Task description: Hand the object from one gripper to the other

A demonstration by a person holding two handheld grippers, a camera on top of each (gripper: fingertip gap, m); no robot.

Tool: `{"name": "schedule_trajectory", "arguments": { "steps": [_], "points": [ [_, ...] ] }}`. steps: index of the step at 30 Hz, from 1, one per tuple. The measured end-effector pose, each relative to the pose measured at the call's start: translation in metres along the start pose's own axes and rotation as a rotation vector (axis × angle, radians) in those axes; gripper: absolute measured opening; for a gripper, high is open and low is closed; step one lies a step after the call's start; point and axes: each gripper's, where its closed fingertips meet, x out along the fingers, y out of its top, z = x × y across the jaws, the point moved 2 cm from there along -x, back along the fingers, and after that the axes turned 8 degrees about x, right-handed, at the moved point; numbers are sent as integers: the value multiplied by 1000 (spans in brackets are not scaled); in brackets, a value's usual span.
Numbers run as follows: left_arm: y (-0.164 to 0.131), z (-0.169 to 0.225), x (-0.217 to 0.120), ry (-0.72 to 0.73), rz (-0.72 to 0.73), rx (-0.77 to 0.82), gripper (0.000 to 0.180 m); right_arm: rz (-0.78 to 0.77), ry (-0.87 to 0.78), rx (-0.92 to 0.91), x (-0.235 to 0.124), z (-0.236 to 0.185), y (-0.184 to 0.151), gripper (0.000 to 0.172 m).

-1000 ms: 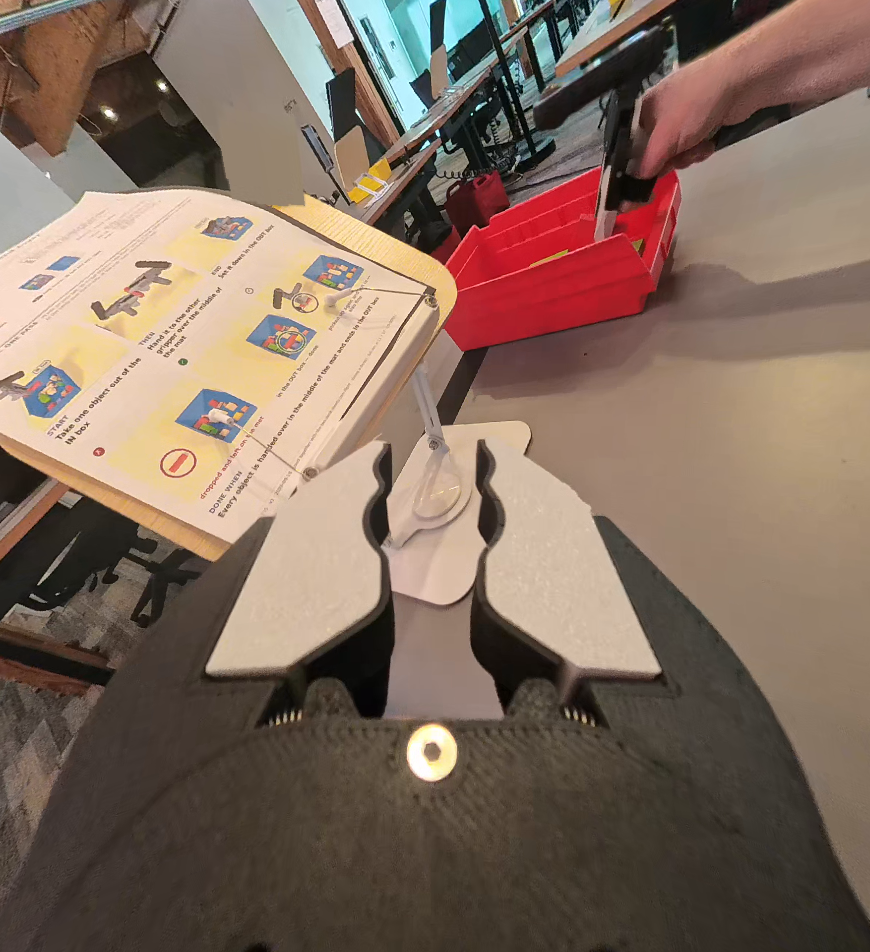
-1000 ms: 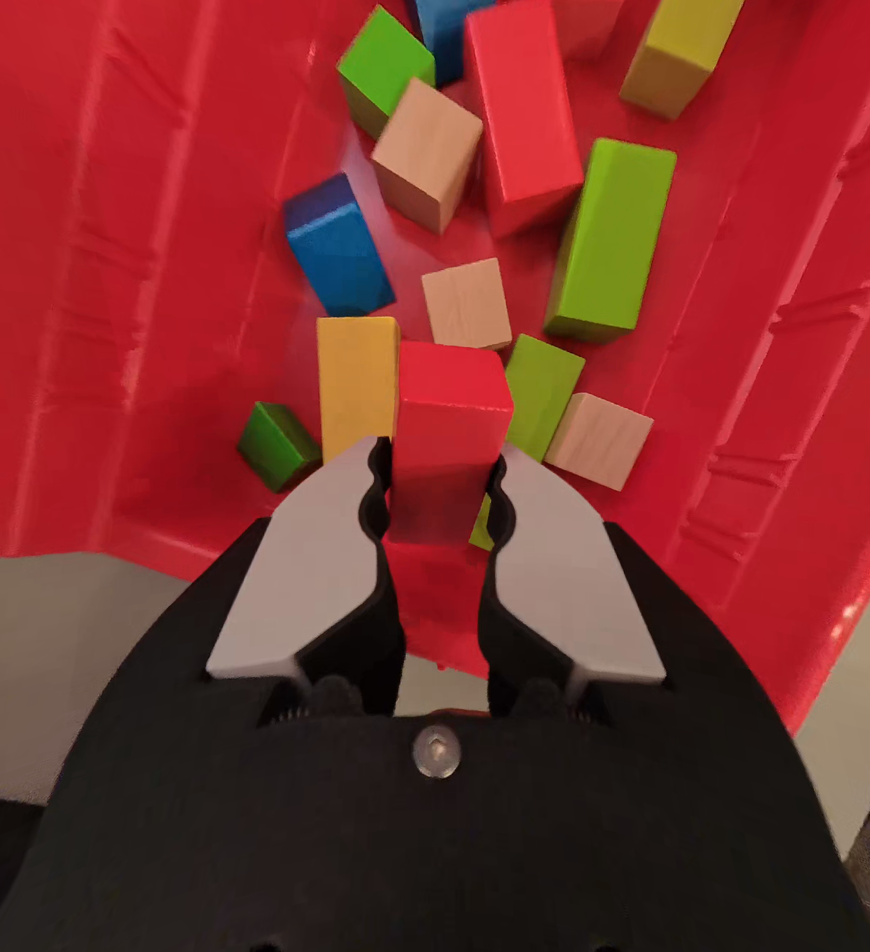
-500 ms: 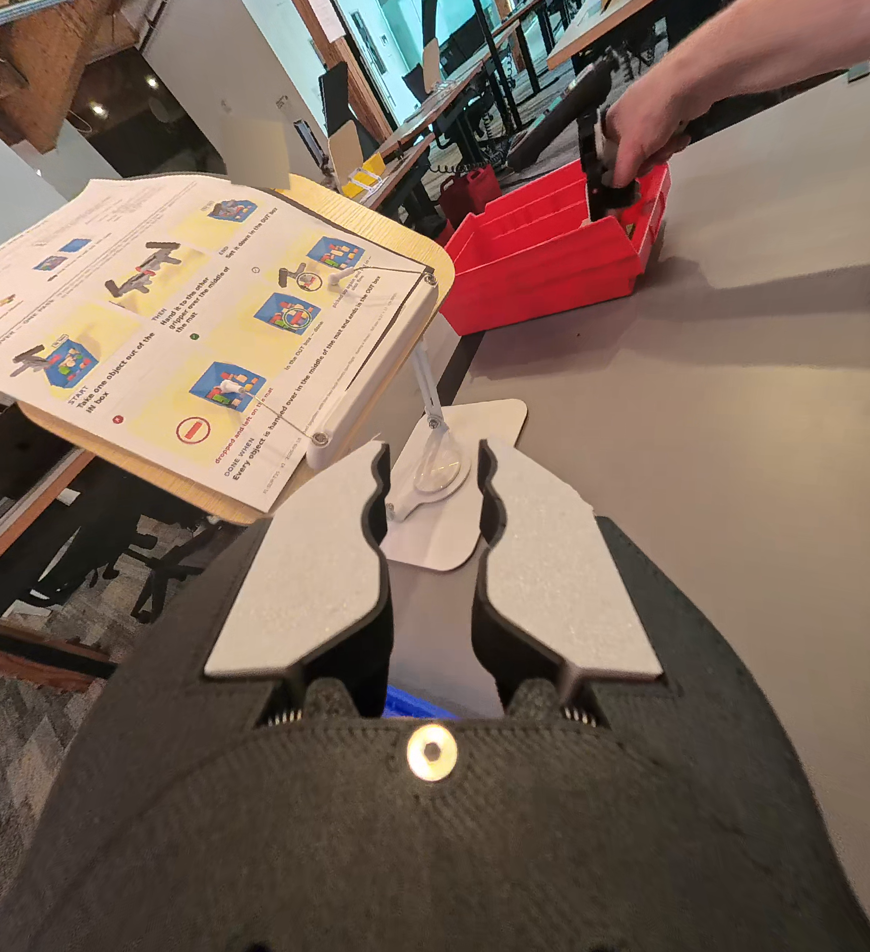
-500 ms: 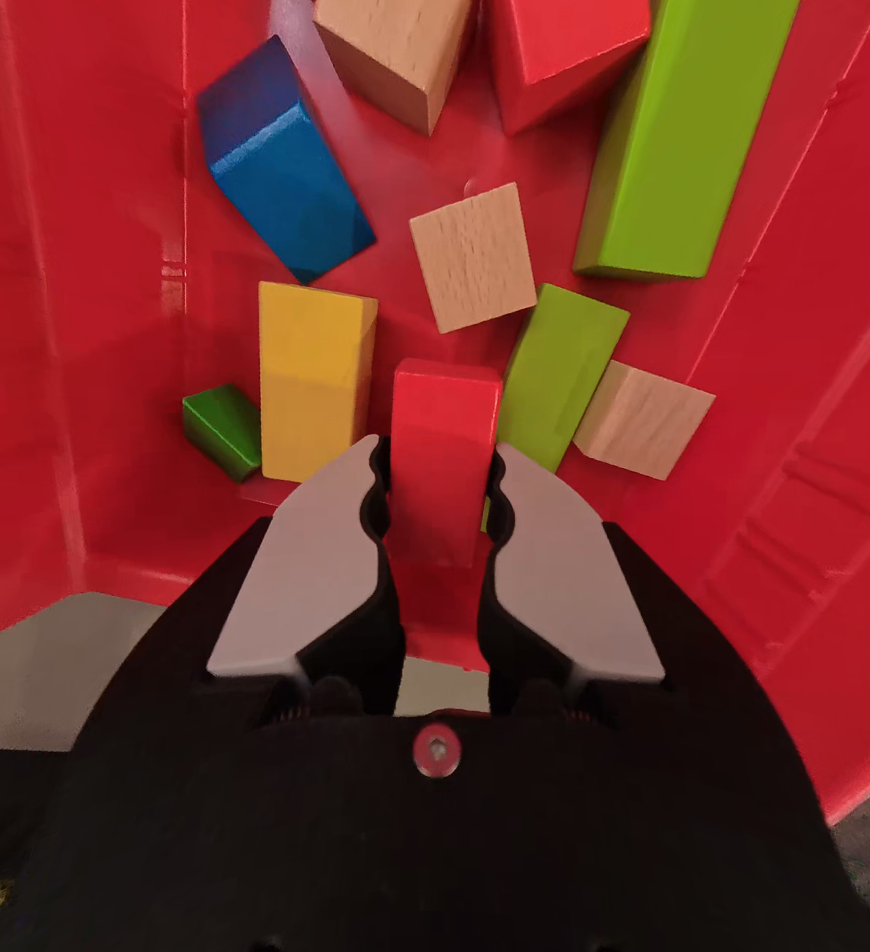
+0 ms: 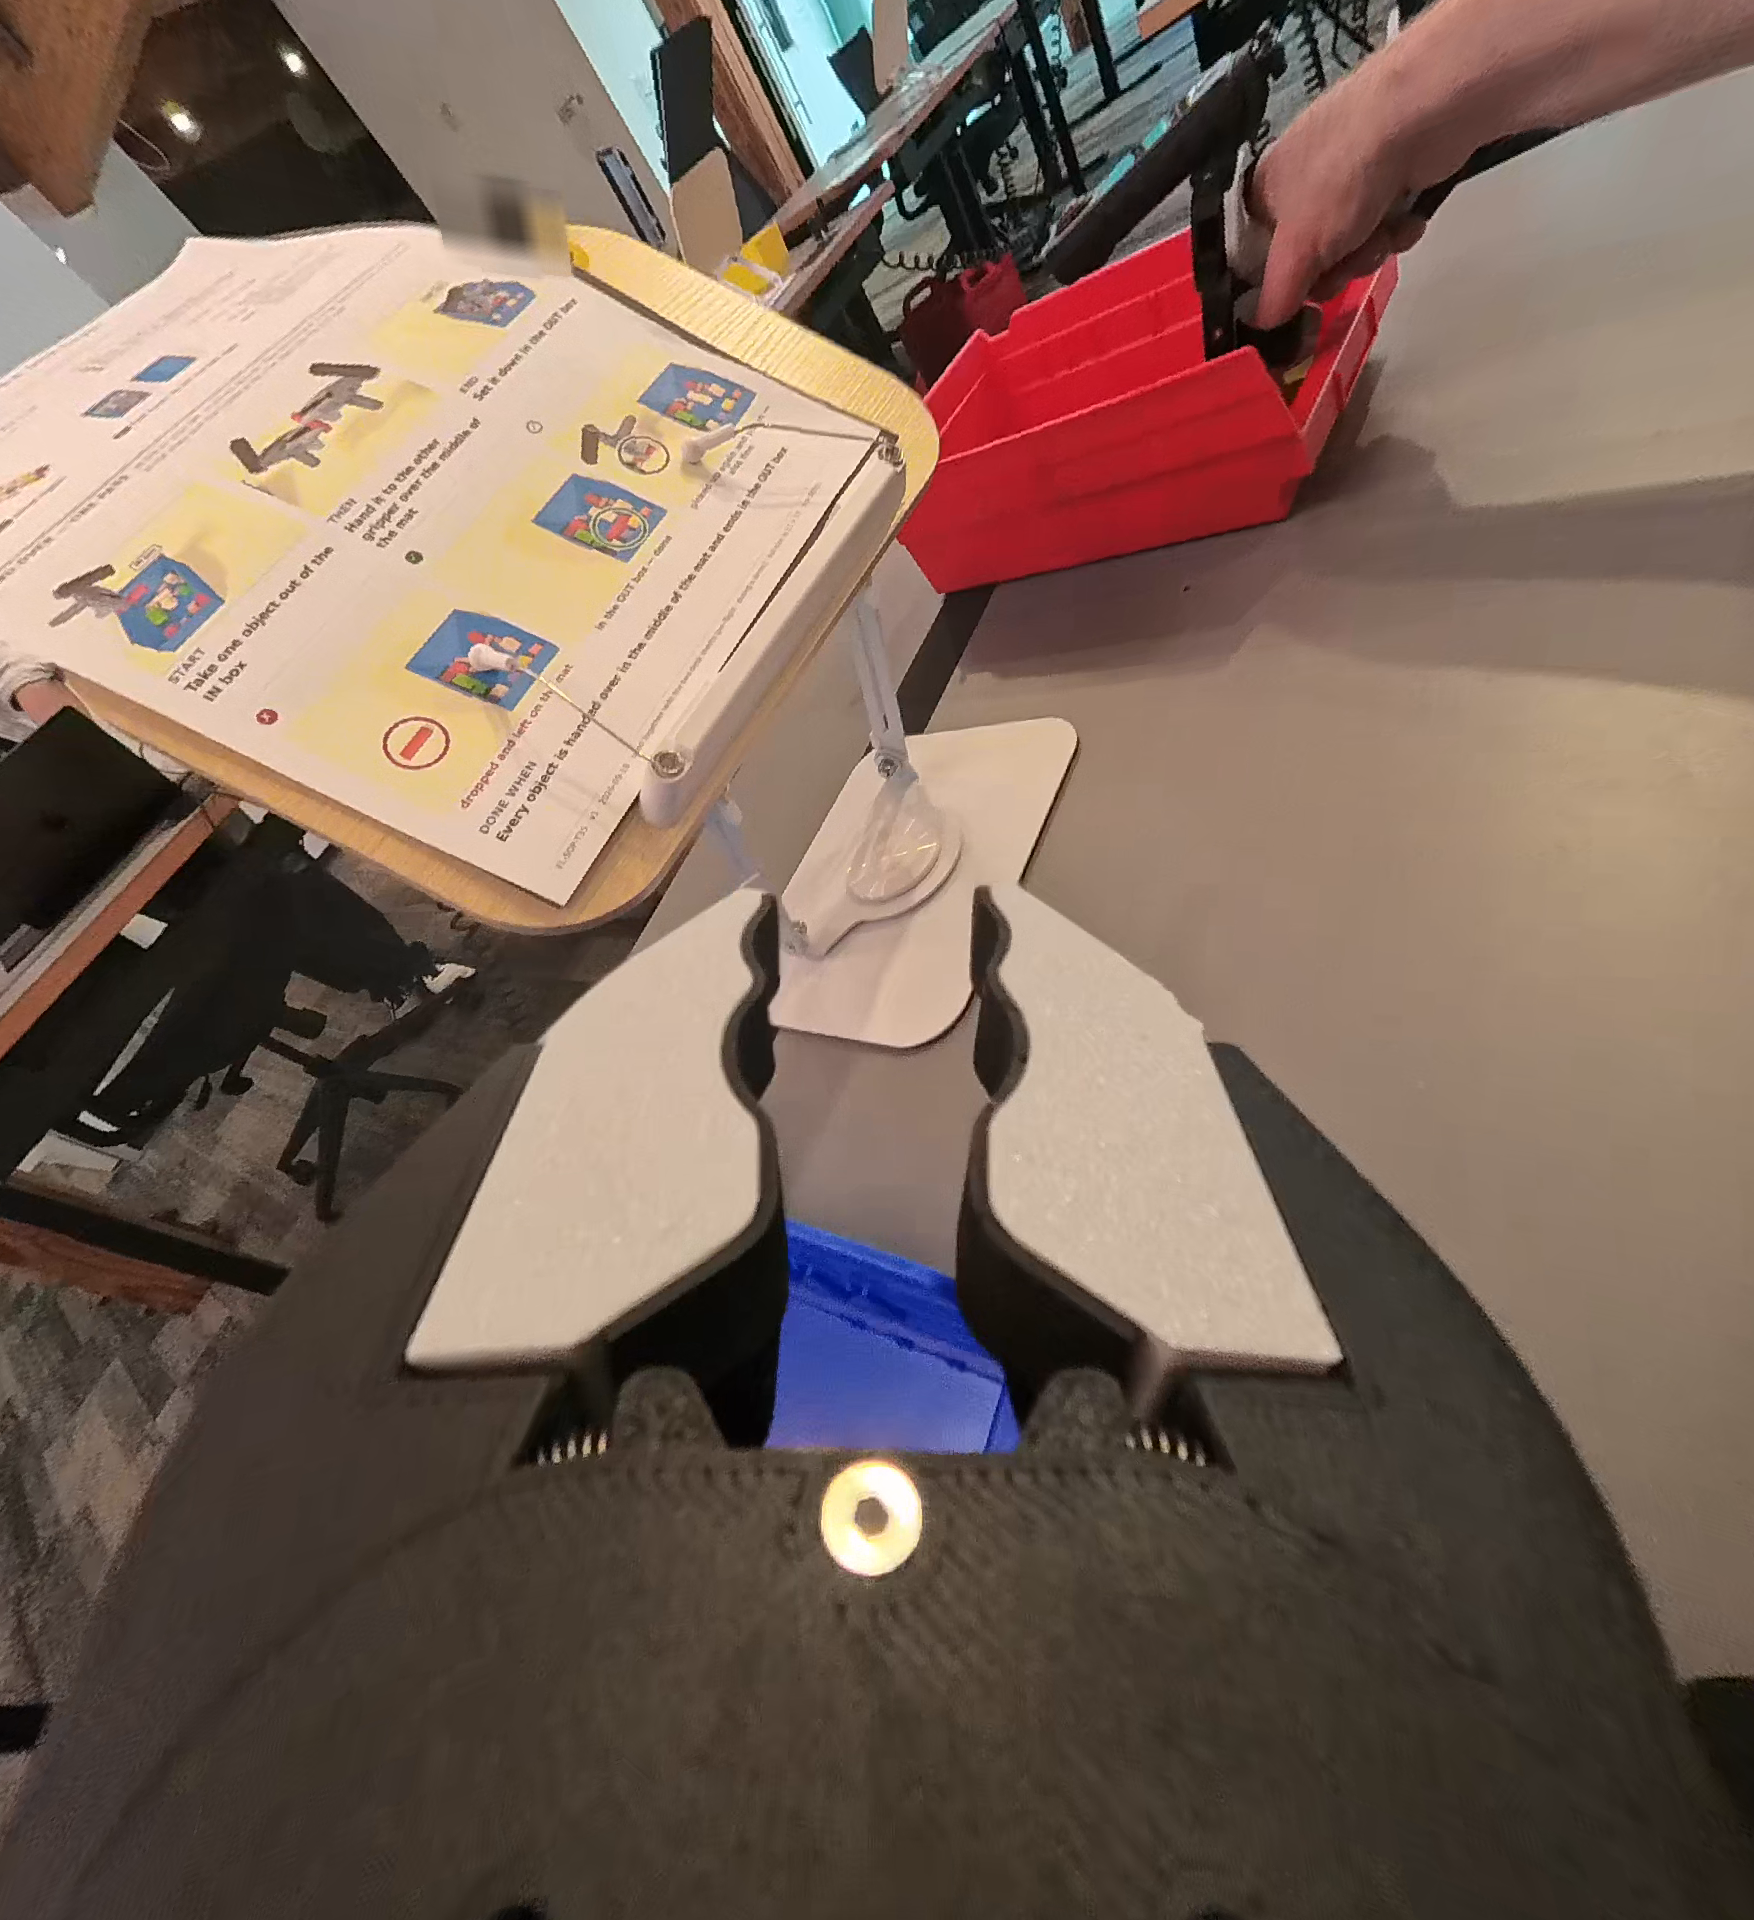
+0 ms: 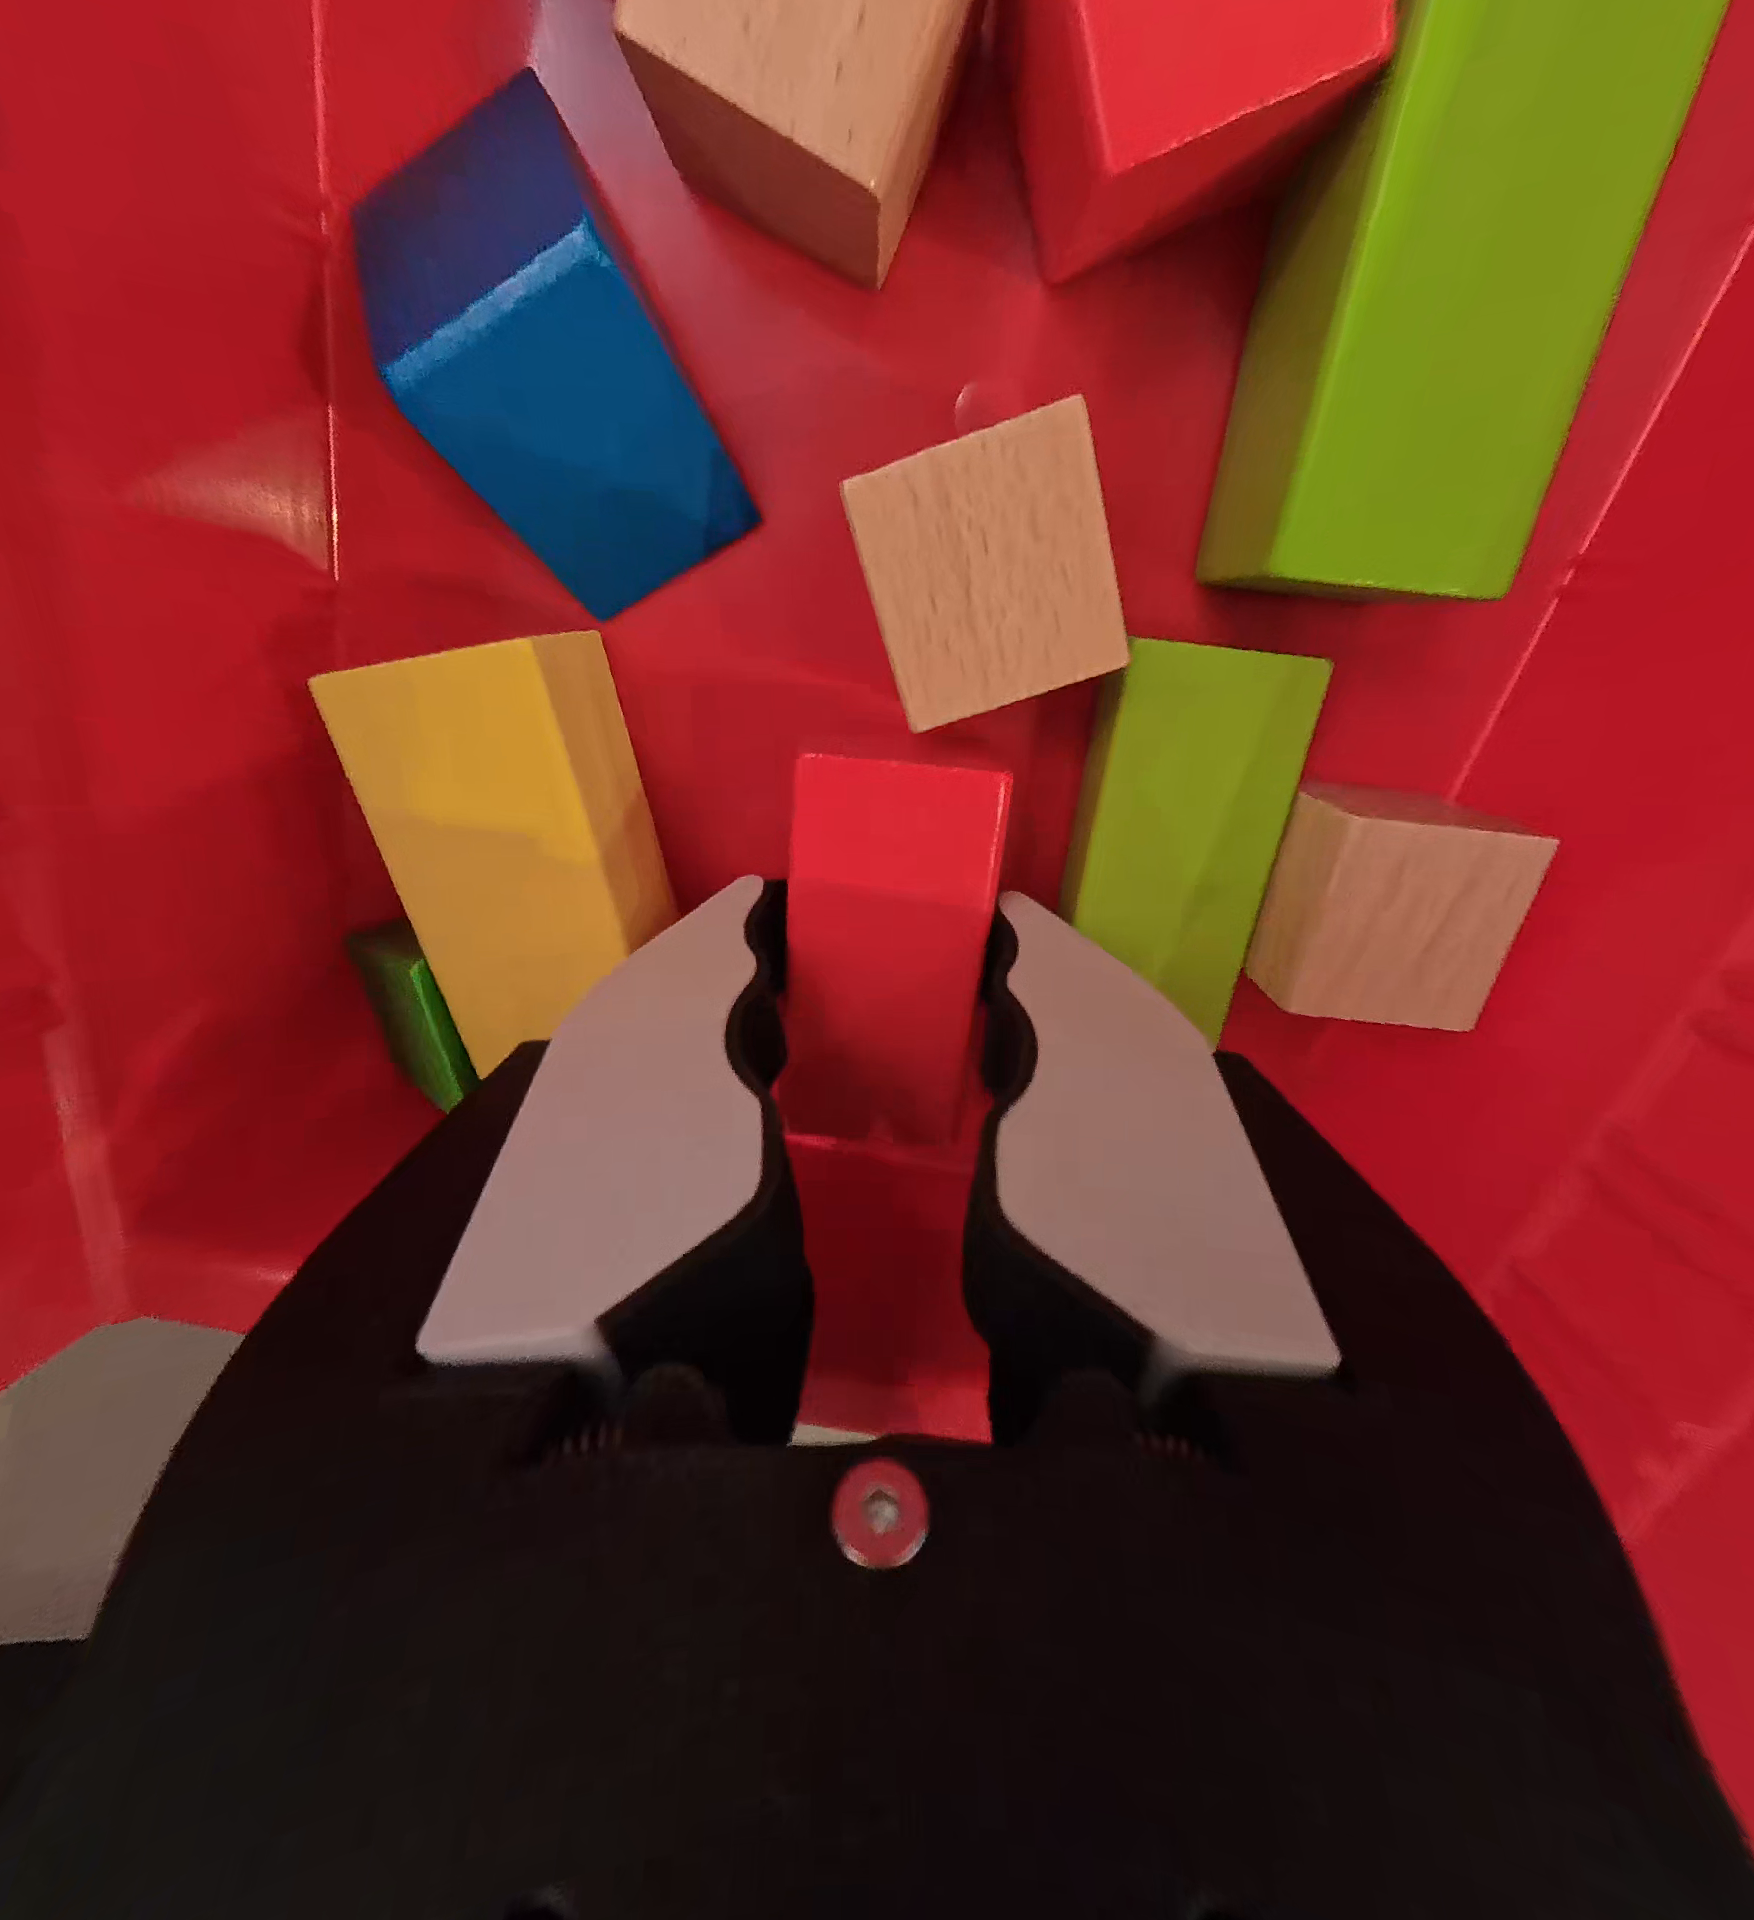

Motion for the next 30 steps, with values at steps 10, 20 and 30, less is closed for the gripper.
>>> {"name": "schedule_trajectory", "arguments": {
  "steps": [10, 20, 30],
  "points": [
    [-90, -61, -13, 158, -409, -67, 61, -9, -87, -79, -6, 11, 2, 39],
    [-234, -129, 18, -58, -872, 12, 58, 87, -139, -133, -35, 17, -8, 55],
    [-338, -132, 33, -514, -1312, 210, 55, 163, -134, -203, -57, 10, -12, 55]
  ]
}}
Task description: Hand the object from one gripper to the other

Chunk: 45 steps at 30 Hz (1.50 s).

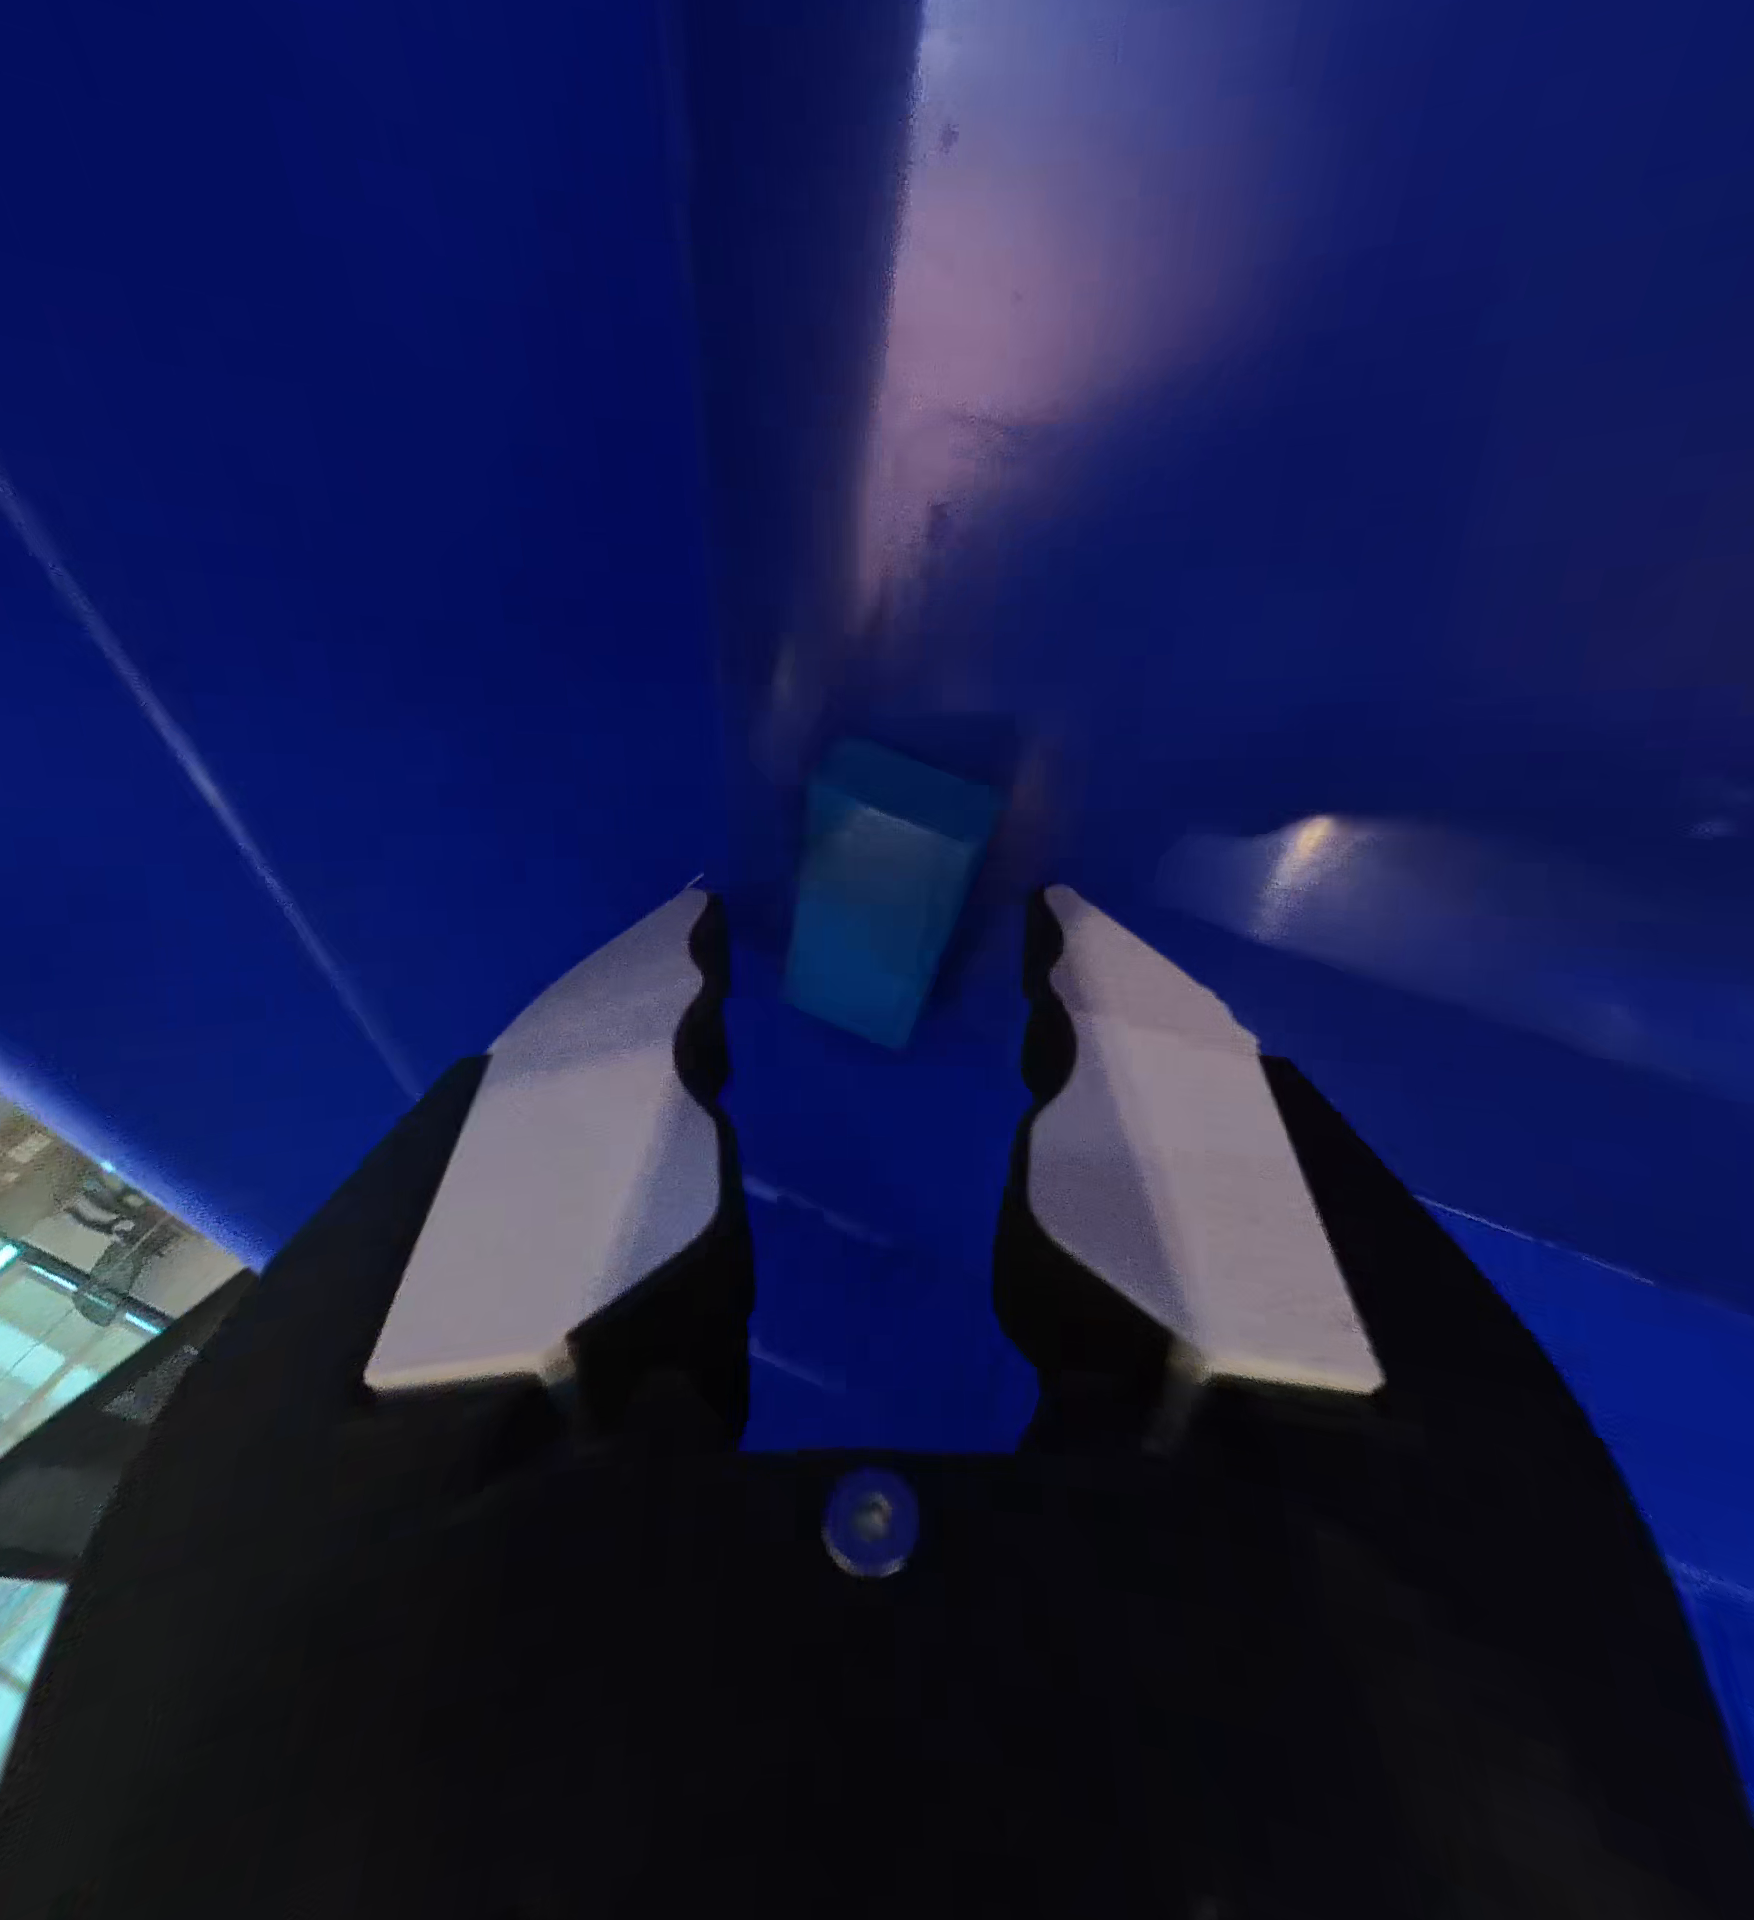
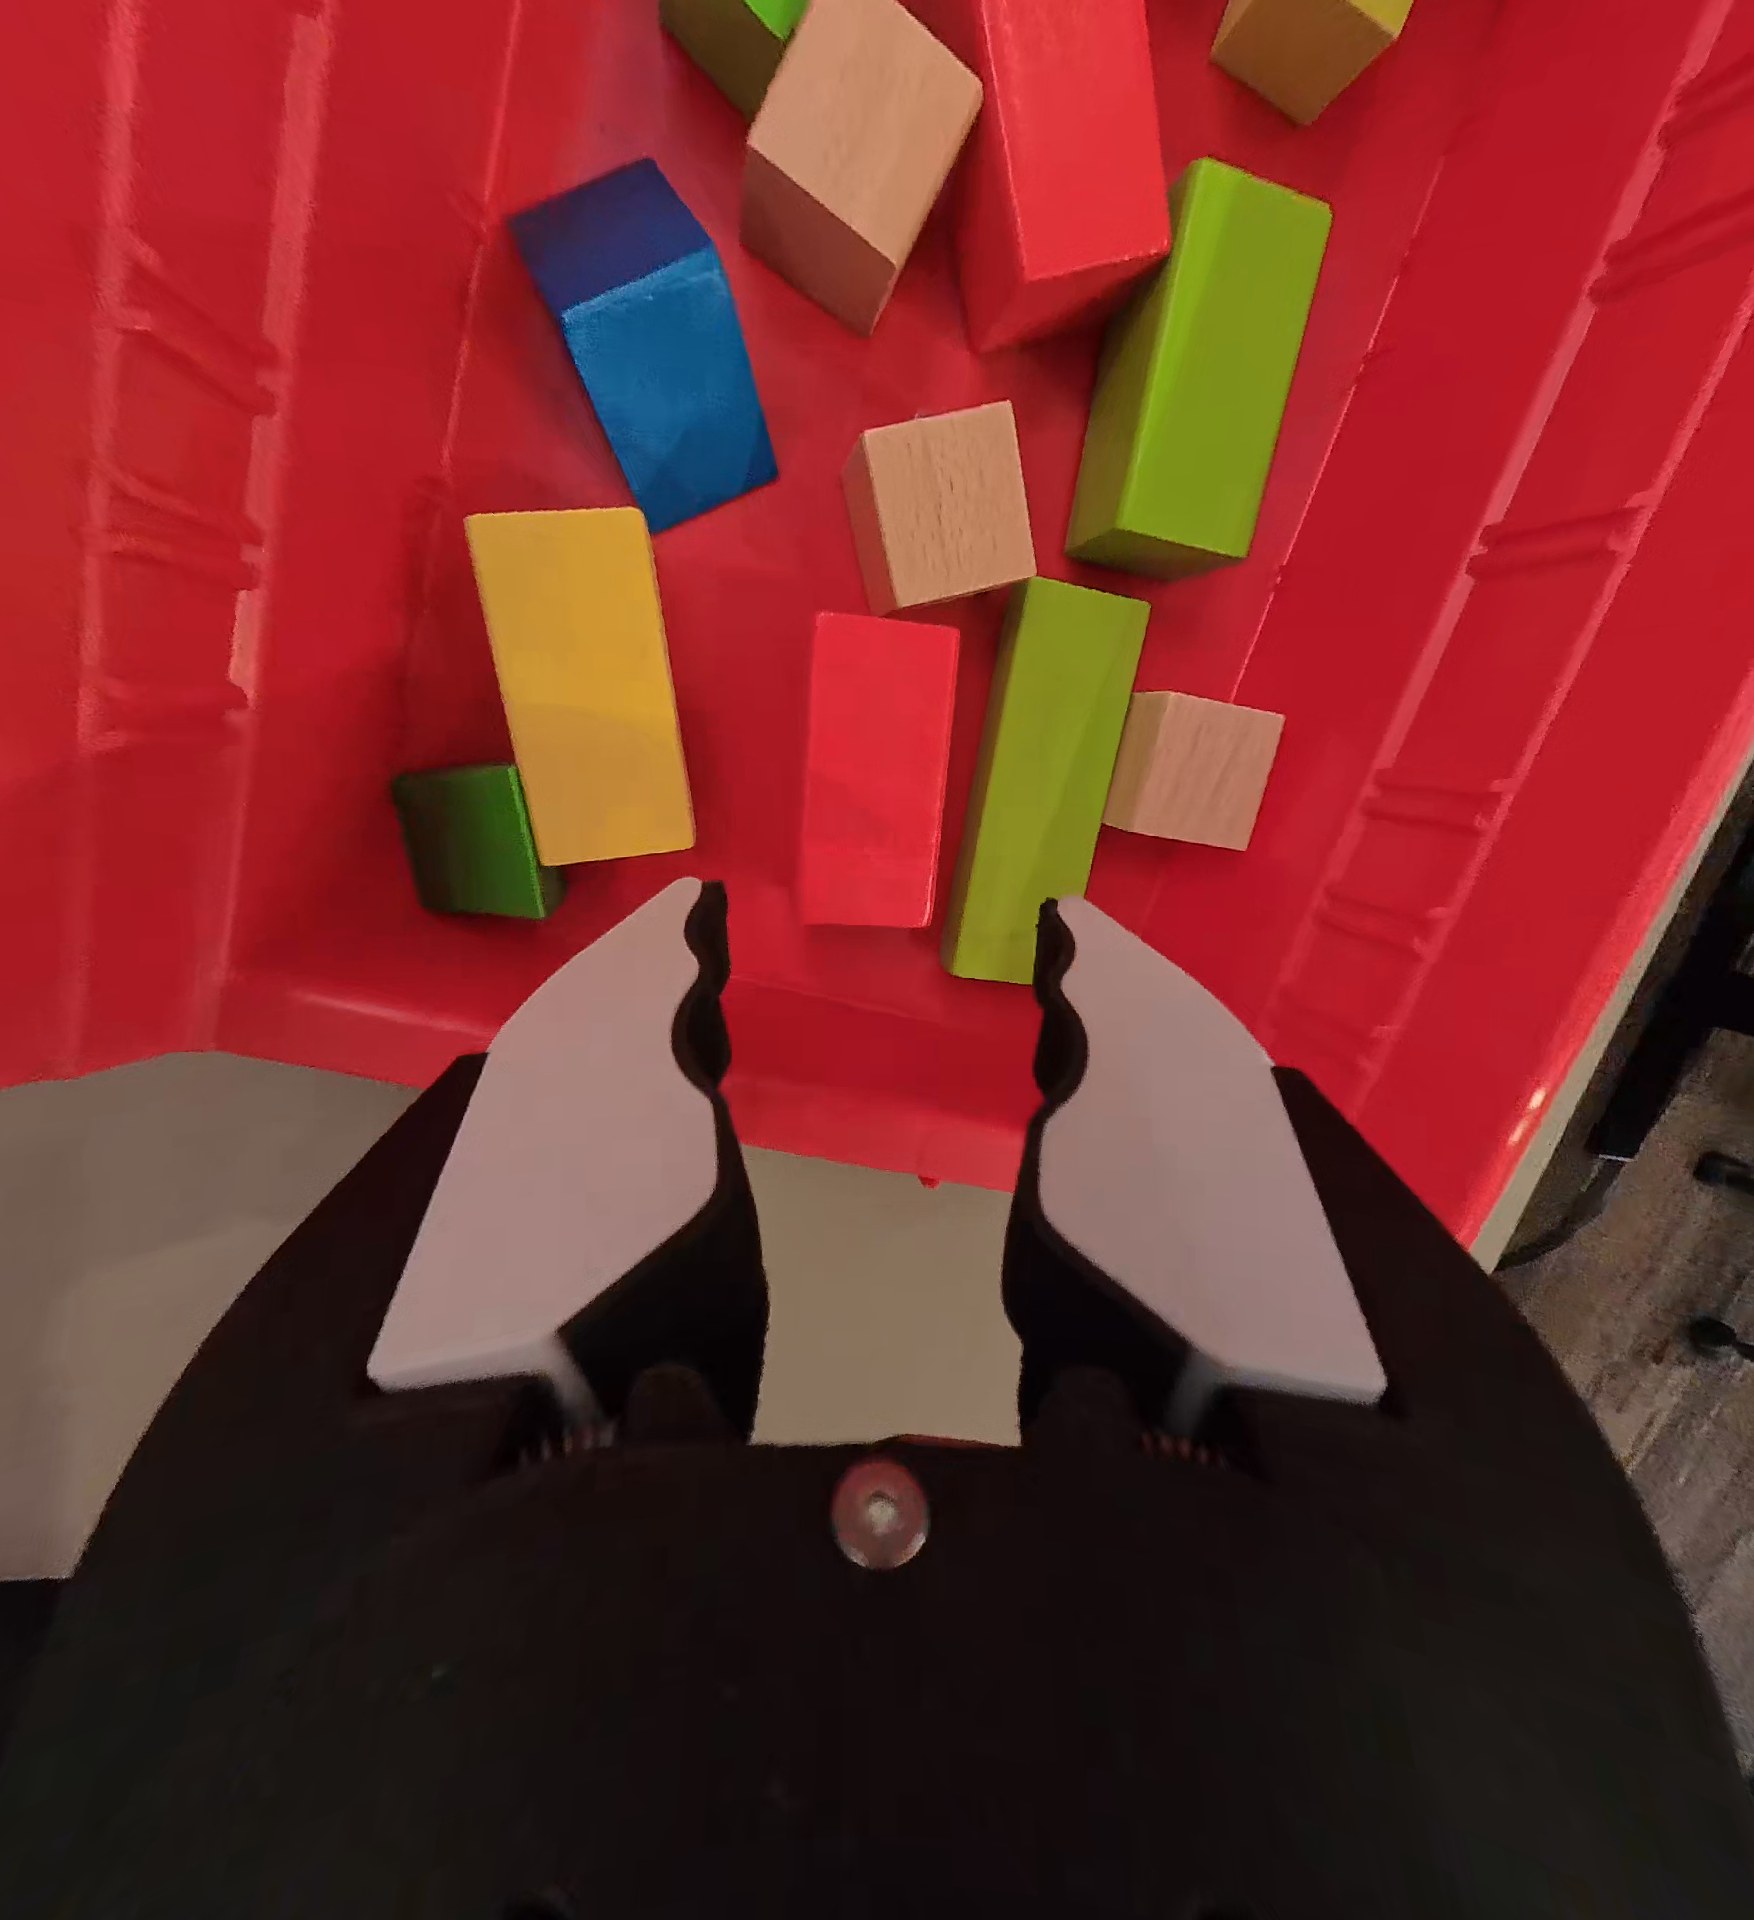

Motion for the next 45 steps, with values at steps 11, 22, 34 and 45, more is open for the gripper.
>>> {"name": "schedule_trajectory", "arguments": {
  "steps": [11, 22, 34, 45],
  "points": [
    [3, 6, 4, -226, -113, 94, 33, 73, 44, -49, -12, -16, 10, 52],
    [25, 36, -80, 42, 413, -228, 32, 320, -3, -217, -83, -56, 27, 50],
    [137, 129, -308, 42, 1539, -272, 31, 782, 625, -668, -198, -331, 44, 53],
    [210, 182, -370, -171, 1799, -108, 31, 801, 936, -664, -205, -396, 43, 41]
  ]
}}
